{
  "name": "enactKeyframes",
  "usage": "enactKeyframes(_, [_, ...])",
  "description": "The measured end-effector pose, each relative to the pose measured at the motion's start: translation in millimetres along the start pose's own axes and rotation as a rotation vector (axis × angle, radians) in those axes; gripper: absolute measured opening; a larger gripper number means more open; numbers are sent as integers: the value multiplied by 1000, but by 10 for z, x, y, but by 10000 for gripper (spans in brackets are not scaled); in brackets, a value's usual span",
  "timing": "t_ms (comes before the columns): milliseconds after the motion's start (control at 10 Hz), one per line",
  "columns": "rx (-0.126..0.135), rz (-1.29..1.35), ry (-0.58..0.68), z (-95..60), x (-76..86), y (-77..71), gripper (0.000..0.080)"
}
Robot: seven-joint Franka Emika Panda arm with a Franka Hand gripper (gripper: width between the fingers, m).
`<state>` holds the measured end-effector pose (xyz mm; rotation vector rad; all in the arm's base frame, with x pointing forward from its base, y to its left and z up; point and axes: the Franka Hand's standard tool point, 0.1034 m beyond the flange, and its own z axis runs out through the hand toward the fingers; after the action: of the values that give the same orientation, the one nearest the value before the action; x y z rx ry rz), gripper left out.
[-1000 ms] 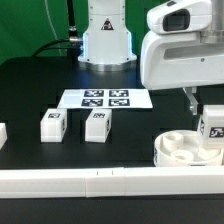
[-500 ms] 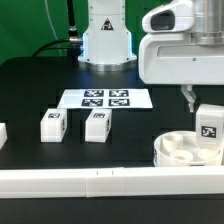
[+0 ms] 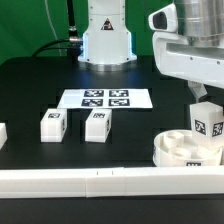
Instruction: Assemble stool
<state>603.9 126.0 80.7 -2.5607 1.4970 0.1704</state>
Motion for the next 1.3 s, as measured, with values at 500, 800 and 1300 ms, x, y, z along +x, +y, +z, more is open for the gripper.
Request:
enactKeyframes(500, [9,243,-13,1,-17,-21,335])
enactKeyframes(800, [107,610,-45,0,23,-30,336])
enactKeyframes(1300, [167,746,-66,-17,4,-71,493])
